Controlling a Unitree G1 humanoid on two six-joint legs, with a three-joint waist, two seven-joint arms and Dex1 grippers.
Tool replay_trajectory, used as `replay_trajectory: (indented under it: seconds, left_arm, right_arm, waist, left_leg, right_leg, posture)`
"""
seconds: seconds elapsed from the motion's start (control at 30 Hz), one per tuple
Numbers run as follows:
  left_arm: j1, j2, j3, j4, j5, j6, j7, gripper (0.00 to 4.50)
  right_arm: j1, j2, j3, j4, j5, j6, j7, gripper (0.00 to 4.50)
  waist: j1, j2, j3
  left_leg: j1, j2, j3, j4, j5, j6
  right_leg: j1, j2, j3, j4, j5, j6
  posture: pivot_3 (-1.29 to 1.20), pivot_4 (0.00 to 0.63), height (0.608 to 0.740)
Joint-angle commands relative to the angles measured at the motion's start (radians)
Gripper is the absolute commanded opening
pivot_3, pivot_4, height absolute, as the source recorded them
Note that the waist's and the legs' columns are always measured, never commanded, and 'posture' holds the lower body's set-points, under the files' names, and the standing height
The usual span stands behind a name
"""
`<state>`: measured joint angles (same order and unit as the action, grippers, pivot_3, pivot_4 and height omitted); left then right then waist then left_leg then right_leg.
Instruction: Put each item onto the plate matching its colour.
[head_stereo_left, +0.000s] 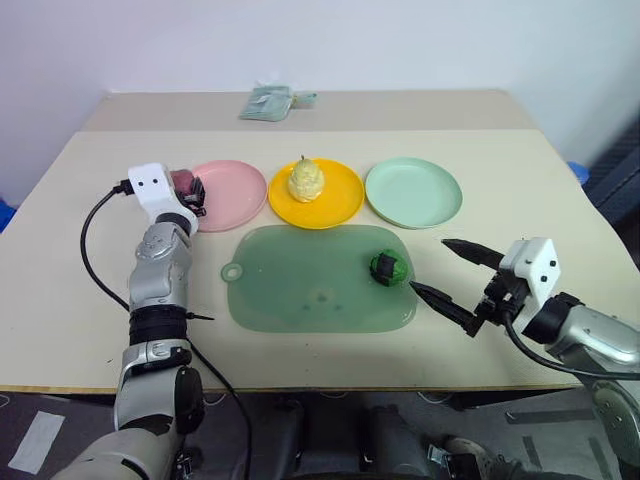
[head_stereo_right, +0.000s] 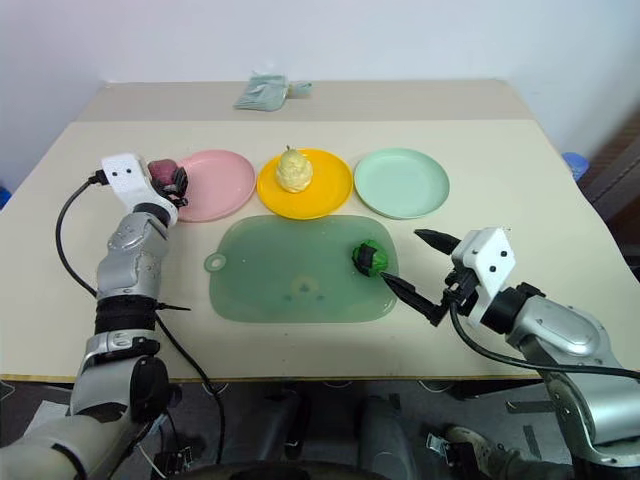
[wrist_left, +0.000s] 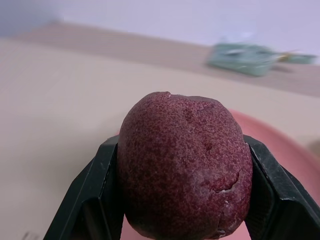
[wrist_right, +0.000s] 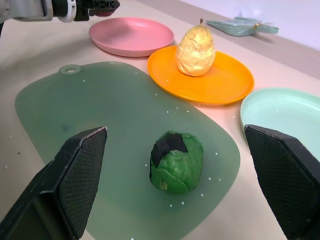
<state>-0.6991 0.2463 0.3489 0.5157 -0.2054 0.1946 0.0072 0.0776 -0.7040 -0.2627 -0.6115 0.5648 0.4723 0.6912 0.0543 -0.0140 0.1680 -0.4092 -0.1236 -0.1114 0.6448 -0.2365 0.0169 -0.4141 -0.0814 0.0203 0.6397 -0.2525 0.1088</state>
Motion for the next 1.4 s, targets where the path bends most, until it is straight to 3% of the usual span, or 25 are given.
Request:
replay_trajectory:
  seconds: [0.03, 0.1, 0.13, 0.23, 0.4, 0.5, 0.57, 0.73, 0.93, 1.1, 1.4]
  left_arm:
    - [-0.069, -0.010, -0.007, 0.073, 0.011, -0.075, 0.026, 2.65]
    - [-0.090, -0.014, -0.011, 0.113, -0.001, -0.099, -0.001, 2.65]
    - [-0.095, -0.011, -0.017, 0.125, 0.004, -0.107, -0.002, 3.36]
    - [-0.107, -0.011, -0.026, 0.147, 0.006, -0.117, -0.004, 4.46]
    - [-0.030, 0.004, -0.033, -0.003, -0.044, -0.095, -0.105, 4.46]
    - [0.107, 0.041, -0.041, -0.183, -0.109, -0.081, -0.266, 4.46]
    - [0.240, 0.064, -0.030, -0.350, -0.237, -0.049, -0.435, 4.46]
    - [0.510, 0.224, -0.034, -0.649, -0.476, 0.110, -0.791, 4.46]
    - [0.678, 0.464, -0.052, -0.796, -0.571, 0.200, -1.118, 4.46]
    - [0.737, 0.542, -0.048, -0.842, -0.565, 0.201, -1.210, 4.46]
    - [0.808, 0.517, -0.032, -0.928, -0.569, 0.196, -1.173, 4.46]
  right_arm:
    - [-0.043, 0.008, 0.016, 0.014, -0.007, -0.026, 0.004, 4.50]
    - [-0.059, 0.011, 0.027, 0.029, -0.013, -0.031, 0.008, 4.50]
    - [-0.065, 0.012, 0.031, 0.034, -0.016, -0.034, 0.009, 4.50]
    - [-0.071, 0.018, 0.041, 0.054, -0.026, -0.048, 0.014, 4.50]
    - [-0.058, 0.032, 0.057, 0.058, -0.039, -0.068, 0.017, 4.50]
    - [-0.058, 0.048, 0.080, 0.059, -0.040, -0.076, 0.022, 4.50]
    - [-0.072, 0.063, 0.109, 0.071, -0.050, -0.083, 0.024, 4.50]
    - [-0.128, 0.097, 0.190, 0.145, -0.077, -0.104, 0.045, 4.50]
    - [-0.238, 0.142, 0.265, 0.297, -0.128, -0.129, 0.071, 4.50]
    - [-0.301, 0.163, 0.310, 0.434, -0.195, -0.165, 0.080, 4.50]
    - [-0.308, 0.183, 0.344, 0.528, -0.251, -0.206, 0.112, 4.50]
  waist:
    - [0.002, 0.000, 0.000]
    - [0.003, 0.000, 0.000]
    - [0.001, 0.000, 0.000]
    - [-0.005, 0.000, 0.000]
    - [-0.016, 0.000, 0.000]
    - [-0.027, 0.001, -0.001]
    - [-0.040, 0.002, -0.001]
    - [-0.045, 0.002, -0.001]
    - [-0.040, 0.005, -0.001]
    - [-0.042, 0.007, -0.001]
    - [-0.042, 0.008, 0.000]
  left_leg:
    - [0.000, 0.000, 0.000, 0.001, 0.000, 0.000]
    - [0.000, 0.000, 0.000, 0.001, -0.001, 0.001]
    - [0.000, 0.000, 0.000, 0.001, -0.001, 0.001]
    - [0.000, 0.000, 0.000, 0.001, 0.000, 0.000]
    - [0.000, 0.000, 0.000, 0.001, 0.000, 0.000]
    - [0.000, 0.000, 0.001, 0.000, 0.000, -0.001]
    - [0.000, 0.000, 0.001, -0.001, 0.002, -0.004]
    - [0.000, 0.001, 0.001, -0.001, -0.001, 0.001]
    - [0.002, 0.001, 0.000, -0.001, -0.003, 0.002]
    - [0.002, 0.001, 0.001, -0.003, -0.003, 0.003]
    - [0.002, 0.001, 0.001, -0.006, -0.003, 0.002]
  right_leg:
    - [0.000, 0.000, 0.000, 0.000, 0.000, 0.000]
    - [0.001, 0.000, 0.000, 0.000, 0.000, 0.000]
    - [0.001, 0.000, 0.000, 0.000, 0.000, 0.000]
    - [0.000, 0.000, 0.000, 0.000, 0.000, 0.000]
    - [0.000, 0.000, 0.000, 0.000, 0.000, 0.000]
    - [-0.001, 0.000, 0.002, 0.000, 0.000, 0.000]
    - [-0.001, 0.000, 0.002, 0.000, 0.000, 0.000]
    - [-0.001, 0.000, 0.002, 0.000, 0.000, 0.000]
    - [0.001, -0.001, 0.002, -0.004, -0.002, -0.004]
    - [0.001, 0.000, 0.002, -0.005, -0.002, -0.004]
    - [0.001, 0.000, 0.002, -0.006, -0.002, -0.004]
  posture:
    - [0.00, 0.150, 0.740]
    - [0.00, 0.150, 0.740]
    - [0.00, 0.150, 0.740]
    - [0.00, 0.150, 0.740]
    - [0.00, 0.150, 0.740]
    - [0.00, 0.150, 0.740]
    - [0.00, 0.150, 0.740]
    - [0.00, 0.150, 0.740]
    - [0.00, 0.150, 0.740]
    - [0.00, 0.150, 0.740]
    - [0.00, 0.150, 0.740]
